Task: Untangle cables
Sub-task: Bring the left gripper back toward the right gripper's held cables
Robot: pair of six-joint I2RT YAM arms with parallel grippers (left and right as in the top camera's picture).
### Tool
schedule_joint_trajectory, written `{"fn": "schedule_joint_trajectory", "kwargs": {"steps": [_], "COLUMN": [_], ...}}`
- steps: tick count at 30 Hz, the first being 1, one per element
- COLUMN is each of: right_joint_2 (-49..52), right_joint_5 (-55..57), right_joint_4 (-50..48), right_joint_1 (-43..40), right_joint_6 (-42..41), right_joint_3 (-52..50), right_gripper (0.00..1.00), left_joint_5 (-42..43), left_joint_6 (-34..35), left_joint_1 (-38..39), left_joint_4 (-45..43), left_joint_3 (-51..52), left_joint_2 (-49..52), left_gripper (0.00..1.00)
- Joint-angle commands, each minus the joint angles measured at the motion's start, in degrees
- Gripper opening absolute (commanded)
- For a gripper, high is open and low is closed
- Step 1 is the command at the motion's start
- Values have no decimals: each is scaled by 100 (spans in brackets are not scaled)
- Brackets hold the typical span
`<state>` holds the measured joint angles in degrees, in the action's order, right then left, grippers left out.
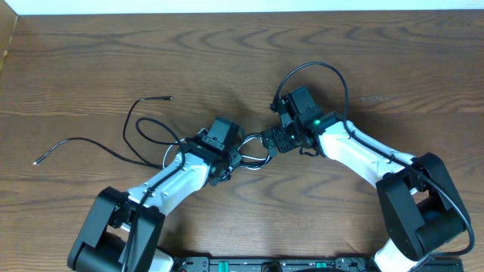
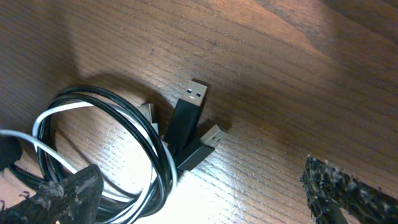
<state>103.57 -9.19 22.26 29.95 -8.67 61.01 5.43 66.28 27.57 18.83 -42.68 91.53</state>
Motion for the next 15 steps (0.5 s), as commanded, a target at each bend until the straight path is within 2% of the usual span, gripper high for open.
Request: {"fn": "schedule_joint_trajectory", "kwargs": {"steps": [1, 4, 6, 11, 15], "right_joint_2": [-44, -44, -44, -70, -70], "right_joint_5": [-22, -20, -17, -22, -28], "right_joint_4": [2, 4, 4, 35, 55], "right_joint_1": [52, 52, 50, -7, -39], "right_joint_6": [63, 63, 74, 280, 278], "right_joint_3": [-39, -39, -37, -37, -37], "right_gripper": [99, 99, 99, 99, 99], "left_joint_5": [-286, -361, -358, -352, -354], "left_joint_6": [-94, -332, -719, -2715, -3912], "left_joint_1": [11, 11, -7, -164, -358], "left_joint_4": [74, 59, -35, -407, -688], "left_joint_3": [155, 155, 153, 140, 111], "left_joint_2": [356, 356, 354, 286, 90], "left_gripper": [19, 8, 8, 7, 8]}}
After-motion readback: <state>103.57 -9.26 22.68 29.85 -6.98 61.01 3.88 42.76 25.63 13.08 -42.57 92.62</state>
